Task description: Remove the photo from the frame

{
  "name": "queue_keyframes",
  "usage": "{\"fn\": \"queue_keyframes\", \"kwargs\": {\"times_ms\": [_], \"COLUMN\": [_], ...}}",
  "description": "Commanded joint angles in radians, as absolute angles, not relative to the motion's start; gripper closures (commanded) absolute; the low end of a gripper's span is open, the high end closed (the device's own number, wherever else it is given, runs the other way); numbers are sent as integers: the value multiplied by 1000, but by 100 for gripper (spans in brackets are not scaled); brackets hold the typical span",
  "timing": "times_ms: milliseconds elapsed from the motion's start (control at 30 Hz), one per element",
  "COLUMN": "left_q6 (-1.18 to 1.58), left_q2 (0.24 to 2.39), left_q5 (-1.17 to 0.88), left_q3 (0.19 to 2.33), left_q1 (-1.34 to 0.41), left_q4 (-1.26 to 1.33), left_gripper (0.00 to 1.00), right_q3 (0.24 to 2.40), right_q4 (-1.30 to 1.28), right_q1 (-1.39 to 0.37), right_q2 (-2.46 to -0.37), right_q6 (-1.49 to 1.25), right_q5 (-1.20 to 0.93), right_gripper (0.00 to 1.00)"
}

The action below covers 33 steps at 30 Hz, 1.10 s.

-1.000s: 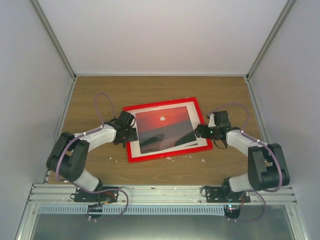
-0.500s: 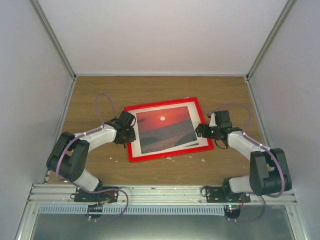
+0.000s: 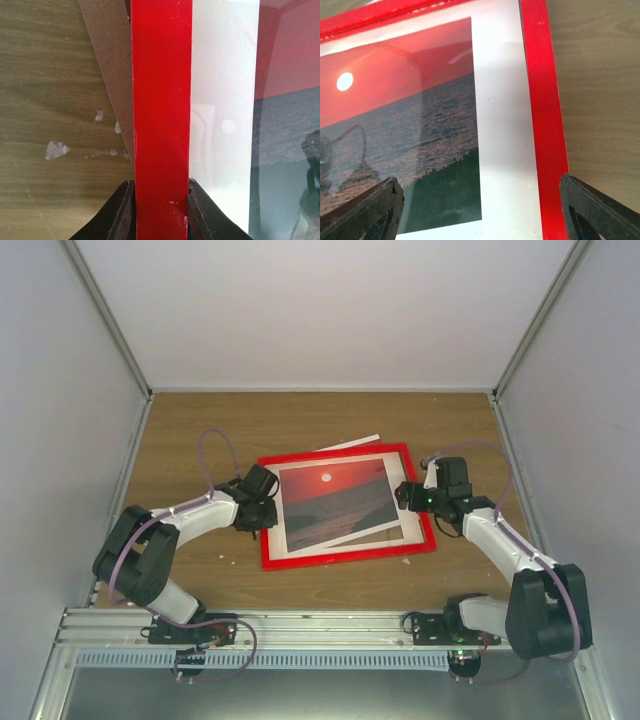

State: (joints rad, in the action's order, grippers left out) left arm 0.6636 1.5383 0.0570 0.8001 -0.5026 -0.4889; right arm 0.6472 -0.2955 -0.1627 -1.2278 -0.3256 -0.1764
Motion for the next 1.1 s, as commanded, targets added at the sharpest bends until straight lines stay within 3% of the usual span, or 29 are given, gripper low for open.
{"fn": "queue_keyframes", "kwargs": {"times_ms": [0,600,833,933,1067], "left_q6": [707,710,706,707,715], "left_q2": [1462,1411,1338,1308,1260], "left_q5": [2,2,-72,-77,-105], "left_q3": [812,791,750,738,702], "left_q1": [-504,-446,-314,-221,-67], "left_q4": [-464,-453,-443,-460,-450], "left_gripper": [85,89,92,100,100], "right_q3": [682,777,795,792,783], "right_q4": [-323,-388,-378,-366,-359], "right_q1": [-174,-242,-243,-243,-243], "right_q2": [-1193,-1133,-1081,-1055,-1057], "right_q6": [-302,-301,-307,-308,-298], "right_q5": [-179,-223,-268,-270,-264], "right_gripper": [14,14,12,11,11]}}
